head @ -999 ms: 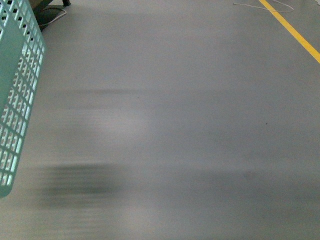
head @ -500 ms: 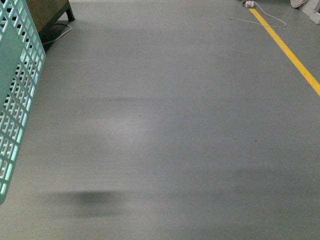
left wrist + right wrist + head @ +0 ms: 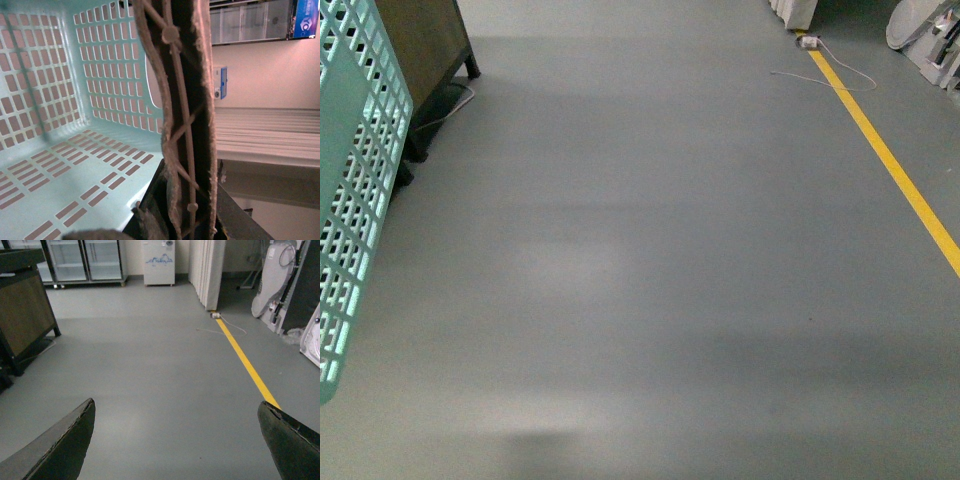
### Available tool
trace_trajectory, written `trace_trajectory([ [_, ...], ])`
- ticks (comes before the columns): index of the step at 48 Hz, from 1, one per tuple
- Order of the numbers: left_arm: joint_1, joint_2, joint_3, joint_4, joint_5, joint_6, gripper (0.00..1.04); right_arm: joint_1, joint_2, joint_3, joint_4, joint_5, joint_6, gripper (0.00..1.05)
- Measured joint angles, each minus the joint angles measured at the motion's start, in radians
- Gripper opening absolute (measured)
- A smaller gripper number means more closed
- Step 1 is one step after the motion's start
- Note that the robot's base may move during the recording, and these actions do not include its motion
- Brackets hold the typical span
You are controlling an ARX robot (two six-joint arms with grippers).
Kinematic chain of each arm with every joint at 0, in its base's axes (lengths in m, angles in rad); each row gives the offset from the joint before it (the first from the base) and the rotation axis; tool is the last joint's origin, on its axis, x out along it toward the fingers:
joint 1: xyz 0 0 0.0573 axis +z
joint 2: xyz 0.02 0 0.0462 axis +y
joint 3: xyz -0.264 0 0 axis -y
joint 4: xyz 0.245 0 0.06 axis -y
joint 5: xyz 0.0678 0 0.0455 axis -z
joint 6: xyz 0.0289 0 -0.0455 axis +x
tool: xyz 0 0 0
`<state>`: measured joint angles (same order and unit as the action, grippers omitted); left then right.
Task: Pick lemon and mango into basket
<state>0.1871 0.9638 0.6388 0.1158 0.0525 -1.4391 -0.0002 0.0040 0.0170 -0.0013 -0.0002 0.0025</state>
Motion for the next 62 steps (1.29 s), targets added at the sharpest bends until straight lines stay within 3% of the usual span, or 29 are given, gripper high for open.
trace_trajectory([
  [62,0.0,0.0,0.0,0.0,0.001,0.002,0.07,0.0,0.0,0.0,0.0,0.0,0.0,0.96],
])
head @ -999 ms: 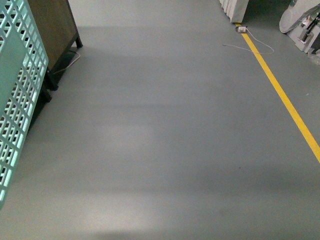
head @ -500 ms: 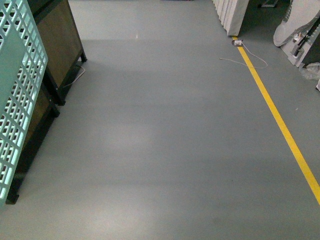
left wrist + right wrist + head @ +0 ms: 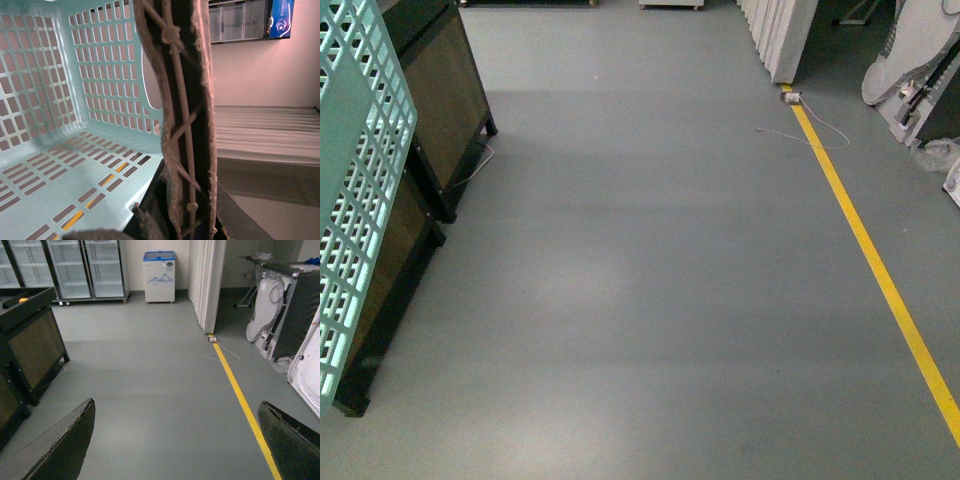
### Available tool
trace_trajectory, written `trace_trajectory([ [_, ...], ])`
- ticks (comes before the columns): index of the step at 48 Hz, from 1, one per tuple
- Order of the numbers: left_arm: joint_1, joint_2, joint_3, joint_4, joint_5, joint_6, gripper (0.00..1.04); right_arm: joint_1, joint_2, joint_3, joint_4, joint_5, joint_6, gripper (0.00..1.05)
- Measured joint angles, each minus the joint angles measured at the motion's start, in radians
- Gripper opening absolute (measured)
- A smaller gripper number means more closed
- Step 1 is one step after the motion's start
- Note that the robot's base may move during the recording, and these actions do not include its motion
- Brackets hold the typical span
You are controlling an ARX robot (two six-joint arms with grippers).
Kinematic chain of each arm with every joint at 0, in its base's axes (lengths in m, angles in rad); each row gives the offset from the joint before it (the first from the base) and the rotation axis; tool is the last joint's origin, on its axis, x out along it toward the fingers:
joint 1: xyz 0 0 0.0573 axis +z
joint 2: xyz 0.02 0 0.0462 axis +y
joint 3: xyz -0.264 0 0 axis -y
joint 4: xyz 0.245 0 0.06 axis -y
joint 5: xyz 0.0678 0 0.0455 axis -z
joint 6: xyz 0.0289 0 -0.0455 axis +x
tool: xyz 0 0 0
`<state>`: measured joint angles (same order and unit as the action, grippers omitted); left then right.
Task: Pick lemon and mango into basket
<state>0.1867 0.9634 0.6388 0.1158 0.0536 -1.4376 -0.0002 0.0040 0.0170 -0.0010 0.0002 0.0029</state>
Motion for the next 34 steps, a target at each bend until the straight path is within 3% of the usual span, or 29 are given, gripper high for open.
trace_trajectory([
  [34,-0.001,-0.001,0.0,0.0,-0.003,-0.003,0.07,0.0,-0.001,0.0,0.0,0.0,0.0,0.96],
])
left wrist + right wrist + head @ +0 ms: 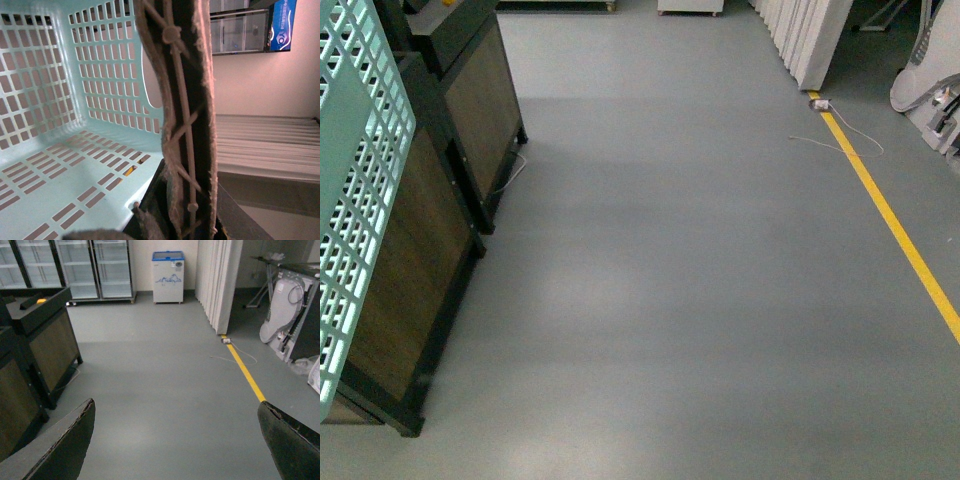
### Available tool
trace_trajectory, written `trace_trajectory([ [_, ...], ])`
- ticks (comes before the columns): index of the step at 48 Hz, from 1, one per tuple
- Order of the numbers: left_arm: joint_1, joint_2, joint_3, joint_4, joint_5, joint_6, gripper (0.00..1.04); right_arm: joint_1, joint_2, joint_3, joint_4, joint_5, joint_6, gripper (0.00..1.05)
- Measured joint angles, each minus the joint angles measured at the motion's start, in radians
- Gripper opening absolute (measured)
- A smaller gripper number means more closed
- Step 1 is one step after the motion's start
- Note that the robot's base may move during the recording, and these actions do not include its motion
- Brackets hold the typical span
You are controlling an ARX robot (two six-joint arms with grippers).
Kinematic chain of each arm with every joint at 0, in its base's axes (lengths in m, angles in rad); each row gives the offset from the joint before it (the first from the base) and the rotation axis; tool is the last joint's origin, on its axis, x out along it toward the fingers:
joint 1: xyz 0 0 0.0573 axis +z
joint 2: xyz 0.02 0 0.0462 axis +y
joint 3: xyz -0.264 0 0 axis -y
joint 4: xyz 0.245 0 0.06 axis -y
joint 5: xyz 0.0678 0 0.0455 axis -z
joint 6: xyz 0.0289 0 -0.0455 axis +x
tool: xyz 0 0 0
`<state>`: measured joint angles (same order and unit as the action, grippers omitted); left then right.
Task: Pick lemon and mango into basket
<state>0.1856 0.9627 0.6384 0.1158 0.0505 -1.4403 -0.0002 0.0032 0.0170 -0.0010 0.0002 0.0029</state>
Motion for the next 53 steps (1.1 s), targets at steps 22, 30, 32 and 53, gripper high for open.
trace_trajectory([
  [22,0.0,0.001,0.0,0.0,0.002,0.002,0.07,0.001,0.0,0.0,0.0,0.003,0.0,0.96],
  [30,0.0,0.001,0.0,0.0,0.003,0.002,0.07,0.001,0.0,0.0,0.0,0.0,0.0,0.96],
  [32,0.0,0.001,0.0,0.0,0.003,0.002,0.07,0.001,0.0,0.0,0.0,0.0,0.0,0.96],
  [53,0.0,0.001,0.0,0.0,0.002,0.003,0.07,0.001,0.0,0.0,0.0,0.002,0.0,0.96],
])
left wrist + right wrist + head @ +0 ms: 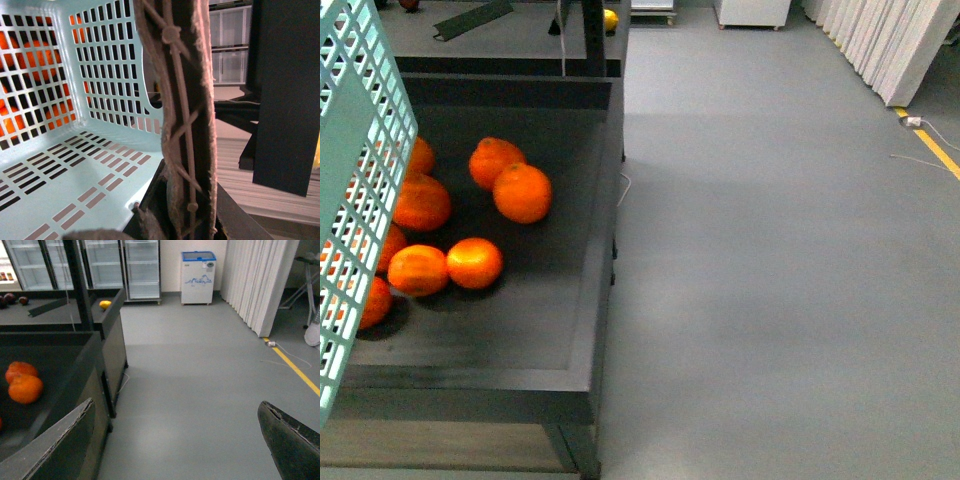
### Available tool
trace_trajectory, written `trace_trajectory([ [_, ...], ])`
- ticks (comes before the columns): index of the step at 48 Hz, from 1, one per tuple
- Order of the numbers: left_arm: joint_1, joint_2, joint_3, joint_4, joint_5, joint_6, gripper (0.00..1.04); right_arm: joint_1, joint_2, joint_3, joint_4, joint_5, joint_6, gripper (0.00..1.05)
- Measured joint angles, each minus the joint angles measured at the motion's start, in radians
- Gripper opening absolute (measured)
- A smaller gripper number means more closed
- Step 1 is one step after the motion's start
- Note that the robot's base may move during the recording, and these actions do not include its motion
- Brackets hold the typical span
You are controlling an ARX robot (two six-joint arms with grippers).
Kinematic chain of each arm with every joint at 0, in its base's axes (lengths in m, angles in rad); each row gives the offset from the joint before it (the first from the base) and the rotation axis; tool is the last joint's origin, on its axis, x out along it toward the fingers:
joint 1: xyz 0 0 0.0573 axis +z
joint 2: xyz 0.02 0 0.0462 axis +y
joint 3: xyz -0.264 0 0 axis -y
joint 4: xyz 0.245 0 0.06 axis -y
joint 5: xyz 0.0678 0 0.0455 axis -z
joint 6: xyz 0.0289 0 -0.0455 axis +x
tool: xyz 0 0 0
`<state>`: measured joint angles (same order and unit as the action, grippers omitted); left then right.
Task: Pick lemon and mango into basket
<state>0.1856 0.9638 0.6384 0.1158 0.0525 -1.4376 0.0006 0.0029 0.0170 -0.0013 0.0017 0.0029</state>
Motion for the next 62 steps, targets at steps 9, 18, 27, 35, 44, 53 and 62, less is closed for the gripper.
trace_trajectory([
  [9,0.0,0.0,0.0,0.0,0.003,0.0,0.07,0.0,0.0,0.0,0.0,-0.002,0.0,0.96],
  [18,0.0,0.0,0.0,0.0,0.0,0.0,0.07,0.0,0.0,0.0,0.0,0.0,0.0,0.96],
  [27,0.0,0.0,0.0,0.0,0.004,0.0,0.07,0.0,0.001,0.0,0.0,0.0,0.0,0.96],
  [35,0.0,0.0,0.0,0.0,0.002,0.0,0.07,0.0,0.001,0.0,0.0,0.001,0.0,0.96],
  [44,0.0,0.0,0.0,0.0,0.003,0.0,0.07,0.0,0.001,0.0,0.0,-0.001,0.0,0.96],
  [53,0.0,0.0,0.0,0.0,0.001,0.0,0.07,0.0,0.0,0.0,0.0,-0.002,0.0,0.96],
  [62,0.0,0.0,0.0,0.0,0.003,0.0,0.07,0.0,0.0,0.0,0.0,-0.002,0.0,0.96],
])
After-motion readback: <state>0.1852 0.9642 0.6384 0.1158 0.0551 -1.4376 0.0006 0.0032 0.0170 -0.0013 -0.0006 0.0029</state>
